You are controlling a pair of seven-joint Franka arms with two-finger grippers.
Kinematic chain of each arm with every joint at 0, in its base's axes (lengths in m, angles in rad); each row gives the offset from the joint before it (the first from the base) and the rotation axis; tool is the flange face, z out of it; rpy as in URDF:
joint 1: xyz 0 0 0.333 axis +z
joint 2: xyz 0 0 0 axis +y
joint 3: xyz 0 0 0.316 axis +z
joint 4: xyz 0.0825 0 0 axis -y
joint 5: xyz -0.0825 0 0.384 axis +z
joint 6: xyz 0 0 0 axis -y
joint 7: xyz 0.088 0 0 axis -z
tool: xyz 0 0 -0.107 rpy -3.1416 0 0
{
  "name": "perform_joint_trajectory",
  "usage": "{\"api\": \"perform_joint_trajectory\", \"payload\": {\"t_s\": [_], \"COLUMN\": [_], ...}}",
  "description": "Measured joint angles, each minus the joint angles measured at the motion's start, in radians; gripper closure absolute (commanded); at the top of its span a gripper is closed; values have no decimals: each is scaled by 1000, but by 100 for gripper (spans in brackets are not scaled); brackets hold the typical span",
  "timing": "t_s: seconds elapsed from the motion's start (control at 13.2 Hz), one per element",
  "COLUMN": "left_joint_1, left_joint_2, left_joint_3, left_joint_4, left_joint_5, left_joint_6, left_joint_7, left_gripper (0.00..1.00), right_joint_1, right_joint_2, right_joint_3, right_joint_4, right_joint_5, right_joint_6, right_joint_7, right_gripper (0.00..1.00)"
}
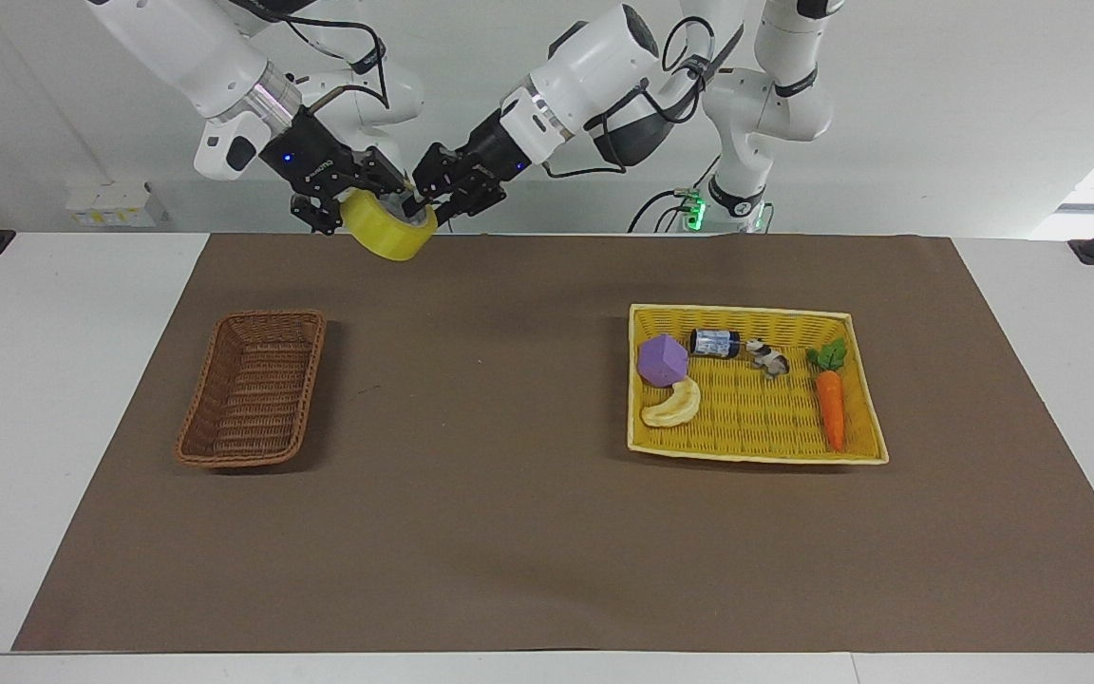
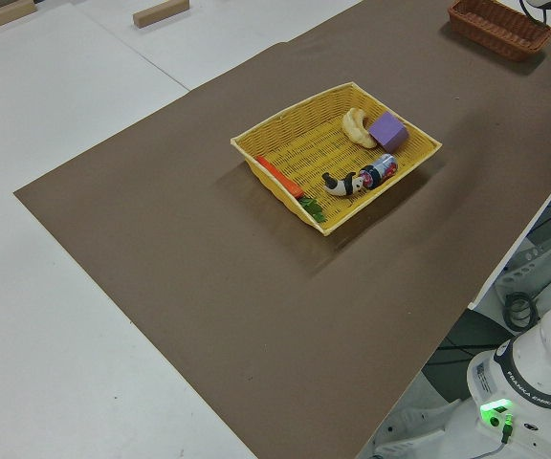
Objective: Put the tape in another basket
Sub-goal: 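Grasp the tape rim with the right gripper beside the left gripper, then open the left gripper and withdraw it while the right gripper holds tape, then lower the tape into the brown basket with the right gripper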
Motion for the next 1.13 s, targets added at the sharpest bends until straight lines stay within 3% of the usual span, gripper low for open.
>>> {"api": "perform_joint_trajectory", "payload": {"t_s": [0.38,0.53,0.83,1.13], "left_joint_1": [156,212,360,513], "left_joint_2": [-58,-56,-54,-55], "left_joint_3": [15,19,24,27], "left_joint_4": [0,-1,-2,-1], "left_joint_5": [15,103,267,395], "left_joint_6": [-234,-274,-430,-597], "left_joint_7": [24,75,192,398], "left_gripper": [0,0,0,0], "right_joint_1": [-46,-108,-241,-384], "right_joint_2": [0,-1,14,190], "right_joint_3": [-4,-7,-24,-25], "right_joint_4": [4,7,-4,-24], "right_joint_5": [0,-7,-162,-107], "right_joint_6": [0,-8,-14,87], "right_joint_7": [0,-6,-37,-169], "right_gripper": [100,100,100,100]}}
